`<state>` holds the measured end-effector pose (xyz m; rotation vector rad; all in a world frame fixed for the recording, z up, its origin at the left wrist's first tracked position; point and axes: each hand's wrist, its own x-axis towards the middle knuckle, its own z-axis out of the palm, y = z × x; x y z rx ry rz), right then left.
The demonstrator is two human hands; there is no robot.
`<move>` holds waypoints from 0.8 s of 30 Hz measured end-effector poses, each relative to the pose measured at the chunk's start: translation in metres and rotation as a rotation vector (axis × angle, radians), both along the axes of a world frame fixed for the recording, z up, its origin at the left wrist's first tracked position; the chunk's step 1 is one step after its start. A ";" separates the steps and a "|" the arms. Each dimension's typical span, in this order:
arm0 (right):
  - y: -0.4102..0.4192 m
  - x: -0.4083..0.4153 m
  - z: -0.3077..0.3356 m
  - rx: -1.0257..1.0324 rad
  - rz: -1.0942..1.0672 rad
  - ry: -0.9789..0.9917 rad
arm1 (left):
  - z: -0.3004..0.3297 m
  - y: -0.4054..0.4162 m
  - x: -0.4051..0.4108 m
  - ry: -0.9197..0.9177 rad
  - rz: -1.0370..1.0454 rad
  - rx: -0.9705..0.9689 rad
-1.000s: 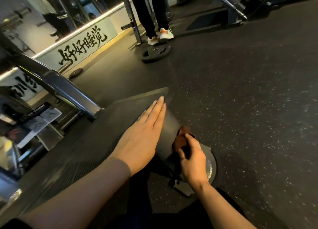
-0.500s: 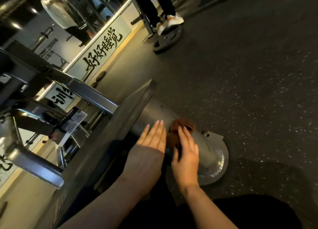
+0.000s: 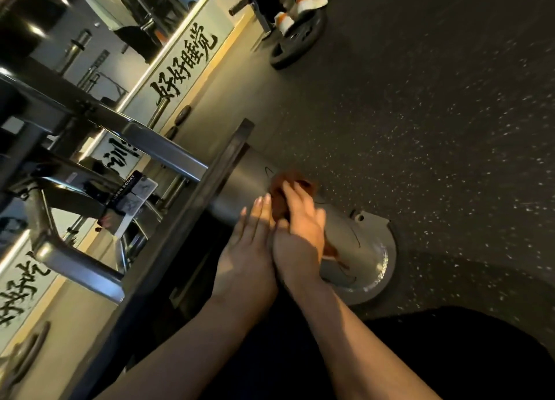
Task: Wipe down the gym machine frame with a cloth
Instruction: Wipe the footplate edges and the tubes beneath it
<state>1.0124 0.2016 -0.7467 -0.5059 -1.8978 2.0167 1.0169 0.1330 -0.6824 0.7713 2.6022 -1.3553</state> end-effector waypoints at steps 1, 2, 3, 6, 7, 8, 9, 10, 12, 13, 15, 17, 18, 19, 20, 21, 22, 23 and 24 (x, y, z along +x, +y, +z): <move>0.005 -0.007 0.011 -0.001 0.017 0.055 | -0.001 0.000 -0.001 -0.015 0.014 -0.044; 0.011 -0.014 0.020 -0.003 0.032 0.091 | -0.001 0.000 -0.002 -0.018 0.014 -0.087; 0.017 -0.021 0.024 -0.004 0.043 0.117 | -0.002 0.001 -0.002 -0.010 0.007 -0.113; 0.026 -0.032 0.015 -0.038 0.043 0.127 | -0.002 0.004 0.000 0.037 -0.011 -0.112; 0.028 -0.032 0.008 -0.053 0.024 0.094 | -0.001 0.005 0.000 0.041 -0.010 -0.107; 0.029 -0.031 0.000 -0.066 -0.003 0.050 | 0.001 0.006 0.000 0.036 -0.004 -0.101; 0.029 -0.028 -0.008 -0.078 -0.033 0.000 | 0.002 0.007 0.000 0.030 0.000 -0.093; 0.030 -0.024 -0.016 -0.088 -0.055 -0.049 | 0.002 0.007 -0.001 0.031 0.005 -0.082; 0.032 -0.016 -0.027 -0.104 -0.065 -0.129 | 0.001 0.007 0.000 0.056 0.017 -0.050; 0.032 -0.014 -0.029 -0.094 -0.057 -0.156 | 0.000 0.008 0.001 0.064 0.020 -0.037; 0.028 -0.012 -0.023 -0.035 -0.033 -0.169 | -0.002 0.009 0.003 0.070 0.018 -0.017; 0.023 -0.012 -0.007 0.018 0.005 -0.095 | -0.003 0.010 0.005 0.066 0.013 0.003; 0.020 -0.012 0.000 0.031 0.031 -0.043 | -0.004 0.009 0.005 0.065 0.006 0.010; 0.017 -0.013 0.005 0.035 0.052 0.004 | -0.006 0.008 0.005 0.064 0.000 0.018; 0.016 -0.013 0.007 0.030 0.067 0.033 | -0.008 0.006 0.006 0.064 0.001 0.037; 0.015 -0.013 0.007 0.015 0.070 0.051 | -0.009 0.005 0.006 0.069 0.004 0.068; 0.016 -0.014 0.004 -0.008 0.064 0.061 | -0.009 0.005 0.006 0.073 -0.002 0.103; 0.018 -0.014 -0.001 -0.037 0.049 0.063 | -0.010 0.004 0.006 0.069 -0.016 0.132; 0.019 -0.015 -0.007 -0.070 0.027 0.052 | -0.009 0.004 0.007 0.053 -0.035 0.153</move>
